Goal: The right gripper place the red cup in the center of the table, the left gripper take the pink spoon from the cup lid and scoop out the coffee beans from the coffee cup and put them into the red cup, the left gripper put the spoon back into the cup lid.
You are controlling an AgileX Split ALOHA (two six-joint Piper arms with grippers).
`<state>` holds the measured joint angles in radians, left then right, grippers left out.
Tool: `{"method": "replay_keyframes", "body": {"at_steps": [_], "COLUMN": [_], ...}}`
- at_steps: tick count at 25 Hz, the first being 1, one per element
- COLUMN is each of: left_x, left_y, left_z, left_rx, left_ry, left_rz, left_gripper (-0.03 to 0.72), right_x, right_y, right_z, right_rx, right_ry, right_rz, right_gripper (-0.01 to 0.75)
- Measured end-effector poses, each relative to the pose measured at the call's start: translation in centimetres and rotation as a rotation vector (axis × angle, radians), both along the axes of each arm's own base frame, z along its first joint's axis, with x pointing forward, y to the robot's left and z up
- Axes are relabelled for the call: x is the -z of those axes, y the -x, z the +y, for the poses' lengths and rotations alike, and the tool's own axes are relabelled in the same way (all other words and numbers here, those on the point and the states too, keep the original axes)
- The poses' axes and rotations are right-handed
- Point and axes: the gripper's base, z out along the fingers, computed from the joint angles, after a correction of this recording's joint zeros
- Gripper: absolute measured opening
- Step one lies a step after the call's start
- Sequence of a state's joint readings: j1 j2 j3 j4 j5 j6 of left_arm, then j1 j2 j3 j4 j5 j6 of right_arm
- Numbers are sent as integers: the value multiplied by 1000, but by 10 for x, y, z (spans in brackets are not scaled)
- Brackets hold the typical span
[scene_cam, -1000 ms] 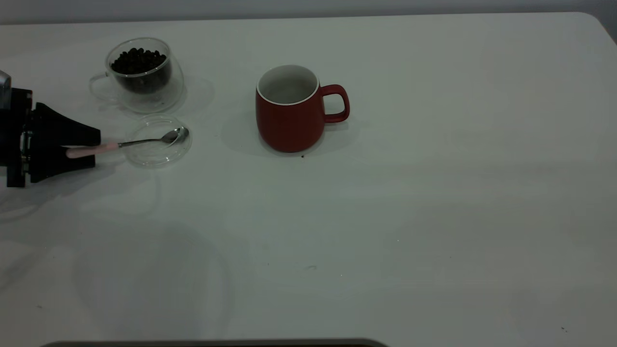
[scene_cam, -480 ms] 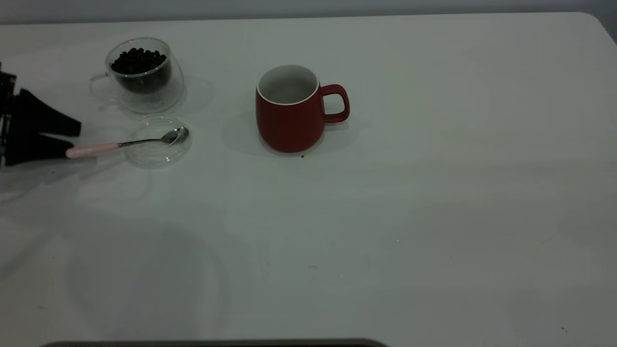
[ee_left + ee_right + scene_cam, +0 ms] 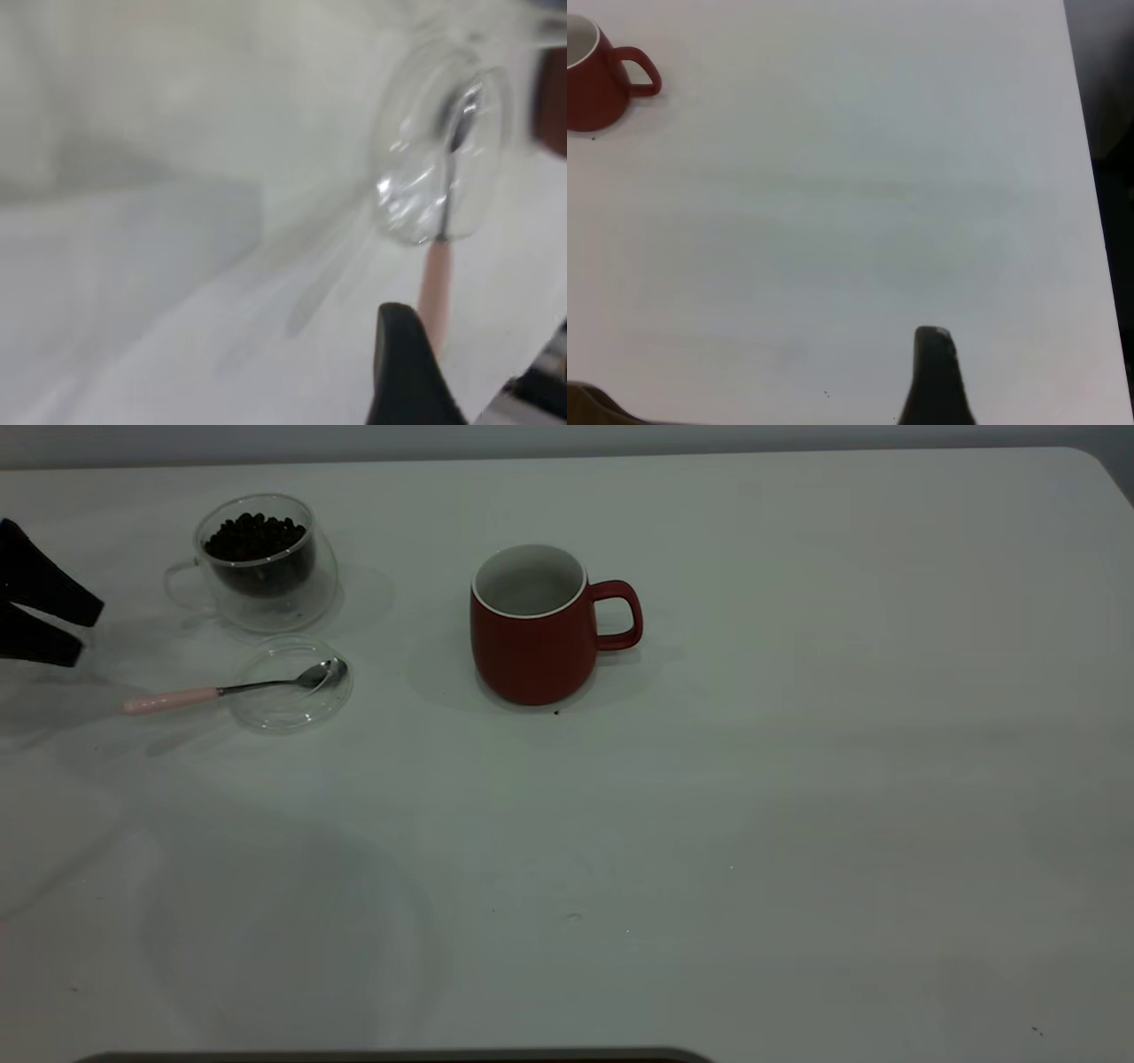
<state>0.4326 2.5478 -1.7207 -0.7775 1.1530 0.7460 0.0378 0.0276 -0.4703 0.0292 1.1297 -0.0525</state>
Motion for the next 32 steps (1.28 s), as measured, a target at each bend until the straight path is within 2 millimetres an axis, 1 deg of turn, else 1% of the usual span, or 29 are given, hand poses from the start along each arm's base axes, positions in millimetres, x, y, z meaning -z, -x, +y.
{"method": "replay_keyframes", "body": {"at_steps": [3, 6, 9, 13, 15, 17, 18, 21, 22, 24, 25, 26, 27, 28, 29, 30, 32], "left_x": [-33, -72, -108, -154, -178, -207, -219, -257, -264, -281, -284, -293, -294, -300, -300, -304, -311], "left_y": [-16, -35, -47, -47, -43, -36, -31, -9, 1, 26, 38, 56, 70, 86, 101, 121, 147], "left_z": [-13, -35, -58, -86, -99, -112, -118, -137, -142, -148, -149, -148, -147, -147, -146, -145, -144], "left_rx": [45, 72, 71, 46, 27, 16, 17, 33, 44, 54, 57, 52, 52, 45, 47, 42, 35], "left_ry": [-156, -338, -495, -645, -679, -693, -694, -694, -693, -693, -692, -697, -699, -701, -704, -704, -704], "left_rz": [45, 37, 7, -39, -79, -134, -157, -235, -243, -263, -254, -262, -249, -256, -246, -250, -269], "left_gripper": [482, 482, 484, 484, 484, 484, 484, 484, 484, 484, 484, 484, 484, 484, 484, 484, 484], "right_x": [0, 0, 0, 0, 0, 0, 0, 0, 0, 0, 0, 0, 0, 0, 0, 0, 0], "right_y": [0, 0, 0, 0, 0, 0, 0, 0, 0, 0, 0, 0, 0, 0, 0, 0, 0], "right_z": [0, 0, 0, 0, 0, 0, 0, 0, 0, 0, 0, 0, 0, 0, 0, 0, 0], "right_rx": [0, 0, 0, 0, 0, 0, 0, 0, 0, 0, 0, 0, 0, 0, 0, 0, 0], "right_ry": [0, 0, 0, 0, 0, 0, 0, 0, 0, 0, 0, 0, 0, 0, 0, 0, 0], "right_rz": [0, 0, 0, 0, 0, 0, 0, 0, 0, 0, 0, 0, 0, 0, 0, 0, 0], "right_gripper": [591, 591, 591, 591, 591, 591, 591, 591, 591, 591, 591, 591, 591, 591, 591, 591, 591]}}
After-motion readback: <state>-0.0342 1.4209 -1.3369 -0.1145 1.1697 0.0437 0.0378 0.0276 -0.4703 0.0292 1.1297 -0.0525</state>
